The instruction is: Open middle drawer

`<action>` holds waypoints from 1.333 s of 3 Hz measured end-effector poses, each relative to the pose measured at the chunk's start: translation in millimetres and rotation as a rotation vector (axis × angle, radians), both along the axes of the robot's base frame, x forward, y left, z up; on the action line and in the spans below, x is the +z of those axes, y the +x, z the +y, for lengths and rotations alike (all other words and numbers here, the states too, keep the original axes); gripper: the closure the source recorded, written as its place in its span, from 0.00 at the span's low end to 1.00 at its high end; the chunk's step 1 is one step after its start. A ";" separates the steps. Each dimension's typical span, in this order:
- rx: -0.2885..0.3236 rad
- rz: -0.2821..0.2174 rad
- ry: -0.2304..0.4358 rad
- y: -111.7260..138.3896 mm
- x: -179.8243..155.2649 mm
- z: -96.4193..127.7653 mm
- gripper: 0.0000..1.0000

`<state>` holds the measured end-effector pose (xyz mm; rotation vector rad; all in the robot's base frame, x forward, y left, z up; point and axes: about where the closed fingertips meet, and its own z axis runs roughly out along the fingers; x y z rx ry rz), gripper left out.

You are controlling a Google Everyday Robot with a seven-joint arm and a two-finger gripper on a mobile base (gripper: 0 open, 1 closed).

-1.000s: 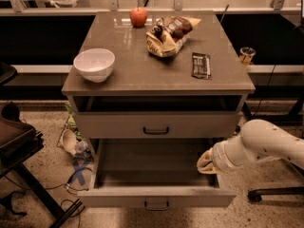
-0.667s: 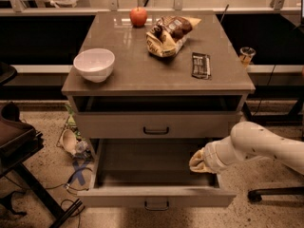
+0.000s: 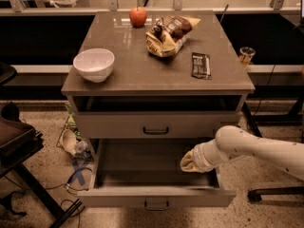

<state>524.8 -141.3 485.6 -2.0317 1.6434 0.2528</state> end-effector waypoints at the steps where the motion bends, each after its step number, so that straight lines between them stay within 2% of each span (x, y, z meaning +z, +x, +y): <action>1: 0.013 0.051 0.043 -10.5 -42.5 -2.1 1.00; 2: 0.017 0.089 0.061 -26.7 -65.2 -9.1 1.00; 3: -0.002 0.129 0.070 -64.9 -82.4 -25.4 1.00; 4: -0.002 0.129 0.070 -64.9 -81.6 -25.4 1.00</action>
Offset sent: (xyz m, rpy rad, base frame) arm -0.0445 -0.0210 -0.0900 0.0800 0.1294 0.0153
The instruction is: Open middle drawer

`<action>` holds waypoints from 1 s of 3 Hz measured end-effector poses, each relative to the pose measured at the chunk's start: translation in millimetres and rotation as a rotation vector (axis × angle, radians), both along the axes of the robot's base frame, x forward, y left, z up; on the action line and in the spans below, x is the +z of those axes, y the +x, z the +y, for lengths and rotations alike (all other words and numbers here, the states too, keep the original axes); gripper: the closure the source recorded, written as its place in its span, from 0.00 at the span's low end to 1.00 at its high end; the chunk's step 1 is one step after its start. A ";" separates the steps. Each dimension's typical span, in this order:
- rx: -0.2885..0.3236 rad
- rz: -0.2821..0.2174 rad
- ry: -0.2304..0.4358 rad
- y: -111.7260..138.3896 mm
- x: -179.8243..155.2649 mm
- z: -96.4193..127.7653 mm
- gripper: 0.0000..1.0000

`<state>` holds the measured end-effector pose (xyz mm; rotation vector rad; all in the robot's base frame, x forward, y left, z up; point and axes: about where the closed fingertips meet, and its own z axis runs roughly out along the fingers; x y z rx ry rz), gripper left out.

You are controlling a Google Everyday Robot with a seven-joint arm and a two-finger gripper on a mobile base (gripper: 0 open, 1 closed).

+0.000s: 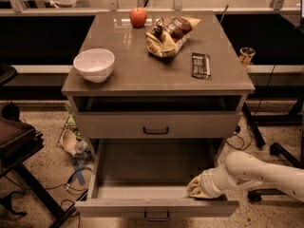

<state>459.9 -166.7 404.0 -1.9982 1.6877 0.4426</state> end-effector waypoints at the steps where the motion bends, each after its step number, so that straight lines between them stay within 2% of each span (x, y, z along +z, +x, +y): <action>1: -0.026 0.041 -0.038 -41.0 1.3 -36.1 1.00; 2: -0.027 0.043 -0.039 -41.4 1.4 -37.3 1.00; 3: -0.024 0.046 -0.037 -42.6 0.0 -35.6 0.74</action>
Offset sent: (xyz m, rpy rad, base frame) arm -0.1367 -0.1063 0.0339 -0.0020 0.1237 0.0842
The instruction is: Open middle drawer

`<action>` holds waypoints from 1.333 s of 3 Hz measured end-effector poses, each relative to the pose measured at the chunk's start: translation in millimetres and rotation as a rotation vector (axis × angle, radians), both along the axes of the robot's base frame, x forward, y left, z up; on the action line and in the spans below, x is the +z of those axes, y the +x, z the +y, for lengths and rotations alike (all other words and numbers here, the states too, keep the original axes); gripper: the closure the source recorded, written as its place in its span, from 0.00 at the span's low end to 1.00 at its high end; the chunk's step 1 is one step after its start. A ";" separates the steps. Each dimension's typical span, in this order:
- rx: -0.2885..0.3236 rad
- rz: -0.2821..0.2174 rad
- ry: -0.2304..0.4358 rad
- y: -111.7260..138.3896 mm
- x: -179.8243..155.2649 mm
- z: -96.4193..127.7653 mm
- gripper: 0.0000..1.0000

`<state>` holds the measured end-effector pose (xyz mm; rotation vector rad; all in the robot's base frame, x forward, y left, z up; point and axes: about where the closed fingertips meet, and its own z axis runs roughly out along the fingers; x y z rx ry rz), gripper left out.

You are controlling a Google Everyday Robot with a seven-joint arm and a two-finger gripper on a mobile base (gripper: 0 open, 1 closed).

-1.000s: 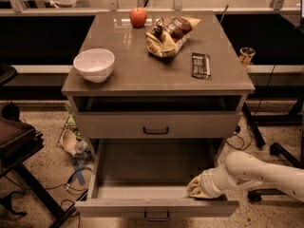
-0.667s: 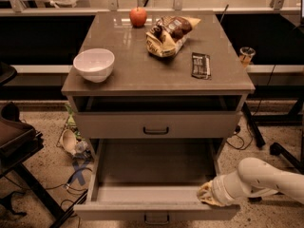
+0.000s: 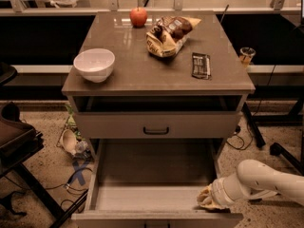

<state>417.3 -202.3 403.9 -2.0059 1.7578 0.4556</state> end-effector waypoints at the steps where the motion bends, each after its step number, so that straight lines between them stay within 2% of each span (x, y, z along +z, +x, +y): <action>1: 0.001 0.002 0.001 -0.6 -0.8 0.9 0.51; 3: 0.005 0.007 0.004 -2.3 -2.7 3.3 0.05; 4: 0.006 0.009 0.005 -2.9 -3.4 4.1 0.00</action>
Offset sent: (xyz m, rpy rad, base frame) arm -0.0005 0.0008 -0.0007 0.0010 0.0016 0.0012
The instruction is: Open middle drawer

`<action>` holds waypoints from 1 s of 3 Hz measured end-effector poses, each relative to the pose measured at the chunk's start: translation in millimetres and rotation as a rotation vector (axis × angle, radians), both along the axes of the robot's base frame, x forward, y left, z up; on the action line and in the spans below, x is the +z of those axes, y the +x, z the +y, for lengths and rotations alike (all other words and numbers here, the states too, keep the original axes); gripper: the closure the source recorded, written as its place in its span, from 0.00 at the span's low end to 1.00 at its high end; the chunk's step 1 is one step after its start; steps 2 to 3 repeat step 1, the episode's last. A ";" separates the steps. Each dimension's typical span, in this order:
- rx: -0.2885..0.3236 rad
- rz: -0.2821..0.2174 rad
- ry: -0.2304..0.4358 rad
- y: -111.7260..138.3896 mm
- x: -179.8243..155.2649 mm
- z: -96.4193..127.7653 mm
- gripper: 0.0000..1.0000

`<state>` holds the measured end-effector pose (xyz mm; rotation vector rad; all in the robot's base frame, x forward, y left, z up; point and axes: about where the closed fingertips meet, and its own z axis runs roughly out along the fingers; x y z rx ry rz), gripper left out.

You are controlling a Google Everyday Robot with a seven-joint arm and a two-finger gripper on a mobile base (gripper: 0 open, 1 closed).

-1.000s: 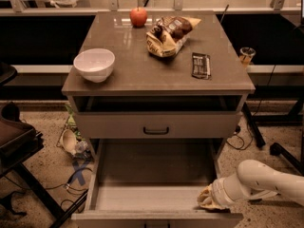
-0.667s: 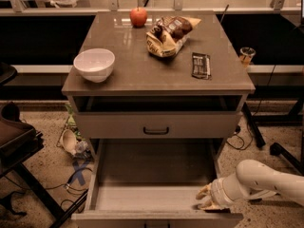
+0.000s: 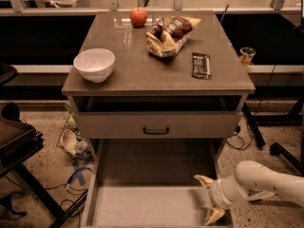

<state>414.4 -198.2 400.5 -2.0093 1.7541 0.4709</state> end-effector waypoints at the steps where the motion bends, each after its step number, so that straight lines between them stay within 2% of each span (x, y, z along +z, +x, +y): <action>1: 0.000 0.000 0.000 0.0 0.0 0.0 0.00; 3: 0.000 0.000 0.000 0.0 0.0 0.0 0.00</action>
Offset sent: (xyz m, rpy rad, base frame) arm 0.0000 0.0000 0.0000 0.0000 0.0000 0.0000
